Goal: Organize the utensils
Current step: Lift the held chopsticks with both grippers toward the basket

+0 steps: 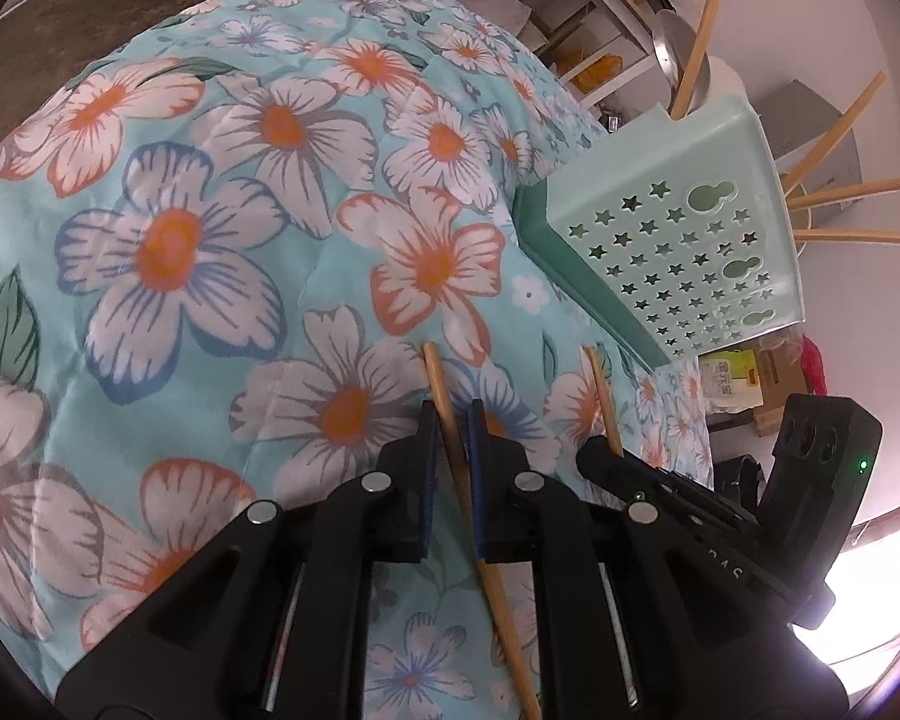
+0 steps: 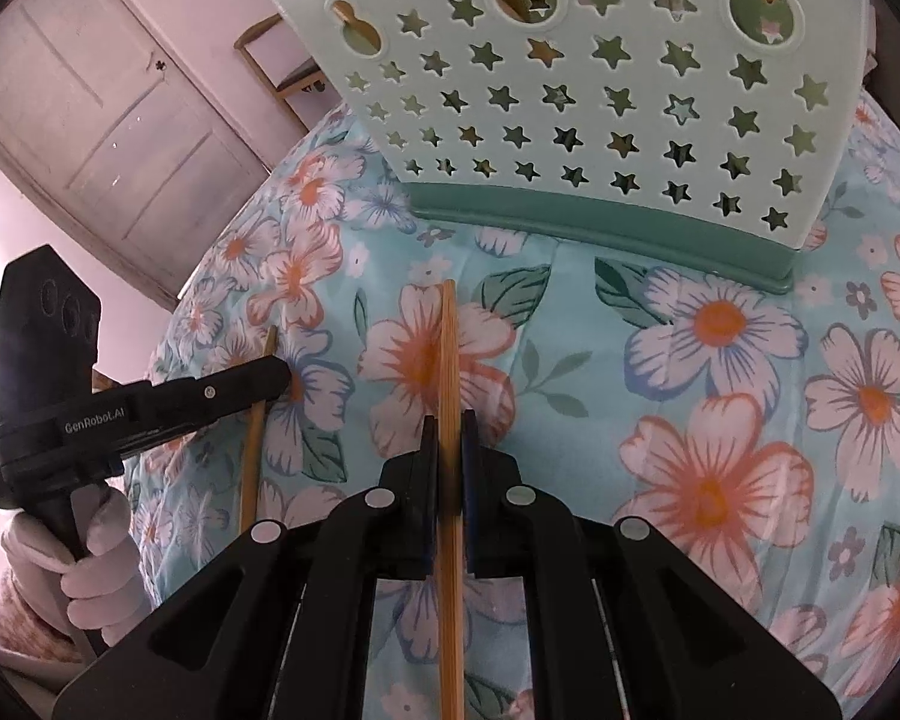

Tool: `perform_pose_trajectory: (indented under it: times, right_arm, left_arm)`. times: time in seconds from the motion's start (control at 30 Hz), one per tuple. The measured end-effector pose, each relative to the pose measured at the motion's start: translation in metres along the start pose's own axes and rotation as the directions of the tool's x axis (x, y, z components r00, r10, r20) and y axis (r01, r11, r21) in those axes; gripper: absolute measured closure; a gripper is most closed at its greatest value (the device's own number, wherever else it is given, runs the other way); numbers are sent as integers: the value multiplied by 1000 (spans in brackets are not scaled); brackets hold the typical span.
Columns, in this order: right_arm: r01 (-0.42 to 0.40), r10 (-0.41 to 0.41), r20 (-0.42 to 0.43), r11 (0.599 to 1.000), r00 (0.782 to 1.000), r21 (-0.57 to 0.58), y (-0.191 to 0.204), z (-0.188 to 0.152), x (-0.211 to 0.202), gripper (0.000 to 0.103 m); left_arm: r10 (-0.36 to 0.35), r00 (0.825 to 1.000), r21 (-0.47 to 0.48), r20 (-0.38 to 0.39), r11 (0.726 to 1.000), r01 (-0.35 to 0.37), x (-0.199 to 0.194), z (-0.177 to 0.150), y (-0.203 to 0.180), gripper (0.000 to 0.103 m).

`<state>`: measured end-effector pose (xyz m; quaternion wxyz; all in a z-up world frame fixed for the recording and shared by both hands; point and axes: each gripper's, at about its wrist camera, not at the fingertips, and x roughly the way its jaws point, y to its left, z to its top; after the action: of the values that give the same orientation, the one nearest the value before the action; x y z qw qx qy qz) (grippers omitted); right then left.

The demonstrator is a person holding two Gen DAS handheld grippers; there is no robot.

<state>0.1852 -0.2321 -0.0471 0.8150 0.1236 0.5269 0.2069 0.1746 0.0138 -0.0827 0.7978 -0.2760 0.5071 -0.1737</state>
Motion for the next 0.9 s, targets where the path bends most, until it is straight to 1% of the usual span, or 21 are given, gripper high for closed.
perform_pose_trajectory:
  times: [0.27, 0.4, 0.47, 0.5, 0.53, 0.73, 0.8, 0.83, 0.9]
  right_arm:
    - [-6, 6, 2, 1000, 1000, 12, 0, 0, -1, 96]
    - [-21, 21, -2, 999, 1000, 26, -2, 1, -1, 95]
    - [-28, 28, -6, 999, 1000, 33, -4, 0, -3, 95]
    - [-29, 30, -9, 999, 1000, 32, -4, 0, -3, 95]
    - [-29, 29, -9, 999, 1000, 31, -4, 0, -3, 95]
    - [-28, 28, -1, 999, 1000, 36, -4, -1, -2, 95]
    - [-22, 21, 4, 999, 1000, 33, -3, -1, -2, 95]
    - [-17, 17, 6, 999, 1000, 30, -2, -1, -2, 95]
    - [-11, 10, 9, 1000, 1000, 27, 1, -1, 0, 95]
  left_arm:
    - [-4, 1000, -13, -11, 1000, 3, 3, 3, -1, 94]
    - [-9, 1000, -27, -16, 1000, 9, 2, 4, 0, 93]
    - [-22, 1000, -19, -21, 1000, 22, 0, 3, -1, 84]
    - [-26, 999, -9, -23, 1000, 26, -1, 3, -4, 82]
    - [-20, 1000, 4, -23, 1000, 20, -1, 1, -6, 80]
    - [61, 998, 95, 18, 993, -63, 1, -6, -20, 82]
    - [92, 995, 122, 33, 988, -96, 2, -9, -24, 83]
    - [101, 994, 130, 38, 986, -106, 3, -10, -26, 86]
    - [121, 991, 144, 48, 981, -127, 4, -10, -28, 87]
